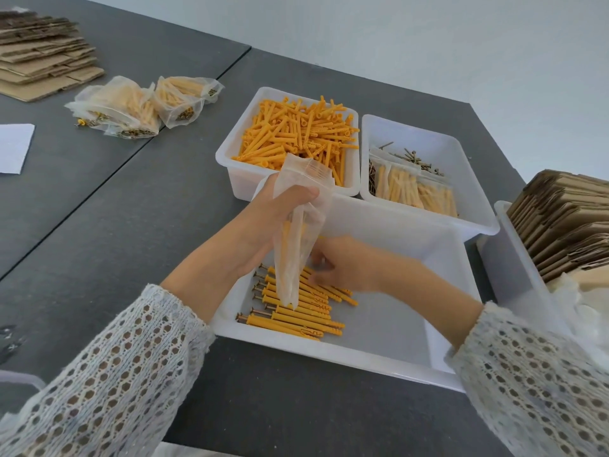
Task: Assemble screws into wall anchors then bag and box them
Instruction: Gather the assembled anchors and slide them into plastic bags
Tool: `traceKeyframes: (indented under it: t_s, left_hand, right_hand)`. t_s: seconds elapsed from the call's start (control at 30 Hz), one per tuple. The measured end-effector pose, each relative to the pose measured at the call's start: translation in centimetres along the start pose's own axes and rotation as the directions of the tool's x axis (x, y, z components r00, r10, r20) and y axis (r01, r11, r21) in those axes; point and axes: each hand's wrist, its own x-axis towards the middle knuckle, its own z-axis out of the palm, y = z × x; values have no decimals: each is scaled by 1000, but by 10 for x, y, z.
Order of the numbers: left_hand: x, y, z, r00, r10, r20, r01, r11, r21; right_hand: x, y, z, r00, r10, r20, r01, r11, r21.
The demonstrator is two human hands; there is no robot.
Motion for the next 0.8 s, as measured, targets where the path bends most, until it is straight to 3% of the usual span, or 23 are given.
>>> traceKeyframes:
  t_s: [0.2, 0.3, 0.43, 0.6, 0.67, 0.73, 0.8]
  left_hand:
    - [-1, 2, 3, 1000, 4, -14, -4, 1000, 8]
    - [-2, 3, 4, 1000, 7, -11, -7, 1000, -1]
    - [-2, 3, 3, 1000, 16, -7, -16, 1000, 12]
    - [0, 1, 1, 1000, 0, -4, 0, 1000, 27]
    - [1, 0, 1, 1000, -4, -1, 4, 999, 45]
    - [1, -1, 1, 1000, -26, 7, 25, 996, 88]
    - [2, -4, 1, 997, -61, 41, 55, 989, 138]
  right_hand:
    - [7, -8, 17, 998, -34, -53, 20, 971, -237]
    - [7, -5, 17, 999, -36, -16, 31, 967, -254]
    - [3, 12, 17, 998, -64, -25, 64, 997, -33]
    - [-6, 38, 11, 983, -25, -183, 75, 959, 274]
    - [-9, 47, -2, 953, 79, -292, 86, 855, 511]
    - [-13, 53, -16, 892, 218, -395, 159, 668, 727]
    - [-18, 55, -29, 806, 340, -486, 301, 471, 829]
